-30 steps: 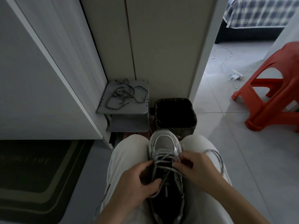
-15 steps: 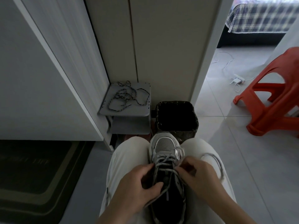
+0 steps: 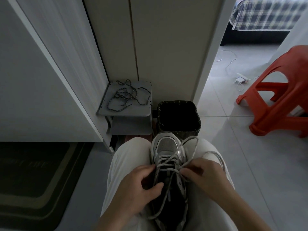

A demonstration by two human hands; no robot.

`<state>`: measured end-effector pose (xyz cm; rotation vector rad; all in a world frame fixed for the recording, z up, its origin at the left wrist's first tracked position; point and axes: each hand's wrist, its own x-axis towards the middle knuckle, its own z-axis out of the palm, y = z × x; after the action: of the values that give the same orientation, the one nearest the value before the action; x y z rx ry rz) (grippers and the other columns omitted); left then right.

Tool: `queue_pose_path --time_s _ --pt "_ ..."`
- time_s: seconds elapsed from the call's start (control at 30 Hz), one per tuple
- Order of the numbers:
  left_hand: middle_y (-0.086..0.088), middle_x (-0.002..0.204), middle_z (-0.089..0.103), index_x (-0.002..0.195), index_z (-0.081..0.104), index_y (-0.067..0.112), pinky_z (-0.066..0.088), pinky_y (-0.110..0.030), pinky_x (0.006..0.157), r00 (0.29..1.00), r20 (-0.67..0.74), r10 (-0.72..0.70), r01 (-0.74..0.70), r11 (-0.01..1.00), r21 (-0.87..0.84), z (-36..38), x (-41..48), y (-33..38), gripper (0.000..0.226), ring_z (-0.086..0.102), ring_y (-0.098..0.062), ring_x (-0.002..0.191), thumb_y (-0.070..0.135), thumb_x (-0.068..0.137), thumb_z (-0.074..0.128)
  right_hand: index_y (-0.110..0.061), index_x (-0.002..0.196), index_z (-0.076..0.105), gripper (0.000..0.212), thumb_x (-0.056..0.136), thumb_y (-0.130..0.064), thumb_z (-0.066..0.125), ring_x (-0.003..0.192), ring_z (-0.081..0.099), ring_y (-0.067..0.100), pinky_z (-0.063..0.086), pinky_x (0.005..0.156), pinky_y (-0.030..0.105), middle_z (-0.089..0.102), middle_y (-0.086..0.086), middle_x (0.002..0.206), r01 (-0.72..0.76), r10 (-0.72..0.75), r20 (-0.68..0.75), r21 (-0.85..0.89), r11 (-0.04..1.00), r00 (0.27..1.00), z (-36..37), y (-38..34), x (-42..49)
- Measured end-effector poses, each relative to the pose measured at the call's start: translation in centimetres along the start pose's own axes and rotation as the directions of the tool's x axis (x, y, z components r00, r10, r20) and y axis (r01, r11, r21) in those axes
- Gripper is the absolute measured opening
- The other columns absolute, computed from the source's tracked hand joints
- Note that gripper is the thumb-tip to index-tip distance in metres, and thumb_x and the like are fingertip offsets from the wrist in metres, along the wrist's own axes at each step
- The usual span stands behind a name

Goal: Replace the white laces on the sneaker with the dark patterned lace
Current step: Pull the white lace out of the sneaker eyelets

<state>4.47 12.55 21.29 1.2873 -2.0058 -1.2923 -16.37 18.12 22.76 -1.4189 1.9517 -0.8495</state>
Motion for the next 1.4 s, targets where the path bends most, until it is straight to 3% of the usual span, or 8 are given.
queue_pose_path --time_s 0.17,0.33,0.57,0.77,0.9,1.03,1.27,1.4 --pt "0.021 0.119 0.058 0.128 0.057 0.028 0.046 -0.023 0.098 1.0 0.007 -0.007 0.007 1.0 0.013 -0.1 -0.1 -0.2 0.06 0.053 0.008 0.11 0.043 0.07 0.069 -0.028 0.061 0.064 0.02 0.078 -0.023 0.072 0.043 0.045 0.0 0.036 0.048 0.008 0.055 -0.018 0.049 0.016 -0.012 -0.046 0.085 0.996 0.999 1.1 -0.7 -0.1" --pt "0.024 0.113 0.058 0.124 0.058 0.032 0.043 -0.01 0.09 1.0 -0.002 0.013 -0.013 0.999 0.036 -0.1 0.0 0.1 0.049 0.053 0.012 0.104 0.033 0.077 0.073 -0.023 0.067 0.065 0.019 0.084 -0.015 0.066 0.042 0.046 -0.001 0.033 0.044 0.01 0.054 -0.017 0.046 -0.037 0.123 -0.366 0.235 0.971 0.922 -3.4 1.1 2.5" --pt "0.021 0.115 0.059 0.125 0.059 0.029 0.046 -0.017 0.093 1.0 0.015 0.002 -0.003 1.0 0.012 -0.1 -0.1 0.2 0.056 0.054 0.01 0.107 0.042 0.071 0.067 -0.048 0.063 0.056 0.03 0.069 -0.03 0.079 0.063 0.058 0.002 0.043 0.06 0.011 0.064 -0.017 0.062 0.011 -0.011 -0.002 -0.053 0.999 1.0 0.1 0.8 0.6" --pt "0.018 0.117 0.059 0.127 0.058 0.027 0.047 -0.025 0.097 0.999 0.02 -0.025 0.025 1.0 0.002 0.0 -0.1 0.0 0.057 0.055 0.003 0.109 0.038 0.072 0.069 -0.029 0.128 0.036 0.086 0.058 -0.034 0.084 0.102 0.05 0.018 0.036 0.092 0.037 0.049 -0.003 0.111 -0.091 0.001 -0.469 -0.169 0.981 0.883 -0.1 0.3 0.5" --pt "0.019 0.115 0.06 0.124 0.06 0.028 0.047 -0.021 0.094 1.0 0.004 -0.02 0.02 1.0 0.019 0.0 -0.1 -0.2 0.049 0.056 0.006 0.106 0.028 0.078 0.073 -0.029 0.102 0.066 0.035 0.07 -0.041 0.072 0.105 0.048 0.024 0.036 0.089 0.041 0.057 0.0 0.112 0.201 -0.361 -0.266 -0.483 0.852 0.894 0.0 0.5 0.2" --pt "0.021 0.116 0.059 0.125 0.059 0.028 0.046 -0.02 0.095 1.0 0.01 -0.013 0.013 1.0 0.014 0.0 -0.2 -0.2 0.05 0.054 0.009 0.107 0.027 0.078 0.073 -0.028 0.075 0.068 0.007 0.075 -0.034 0.072 0.103 0.053 0.029 0.036 0.091 0.05 0.061 -0.001 0.106 0.299 -0.383 -0.082 -0.486 0.821 0.92 0.7 0.9 0.1" --pt "0.02 0.117 0.06 0.123 0.06 0.032 0.047 -0.025 0.097 1.0 0.029 -0.001 0.001 1.0 0.002 -0.1 -0.1 0.0 0.053 0.054 0.008 0.109 0.04 0.07 0.064 -0.021 0.077 0.069 0.006 0.077 -0.025 0.073 0.105 0.047 0.034 0.028 0.091 0.046 0.059 0.003 0.108 -0.072 -0.128 -0.497 -0.363 0.929 0.858 -4.5 2.3 2.5" --pt "0.023 0.114 0.059 0.119 0.059 0.038 0.046 -0.02 0.095 1.0 0.021 0.007 -0.007 1.0 0.015 0.1 0.0 0.1 0.05 0.053 0.011 0.107 0.04 0.069 0.064 -0.026 0.078 0.064 0.006 0.082 -0.027 0.069 0.112 0.043 0.029 0.025 0.098 0.045 0.056 0.002 0.111 -0.226 0.094 -0.511 -0.201 0.953 0.854 -5.4 3.2 3.0"
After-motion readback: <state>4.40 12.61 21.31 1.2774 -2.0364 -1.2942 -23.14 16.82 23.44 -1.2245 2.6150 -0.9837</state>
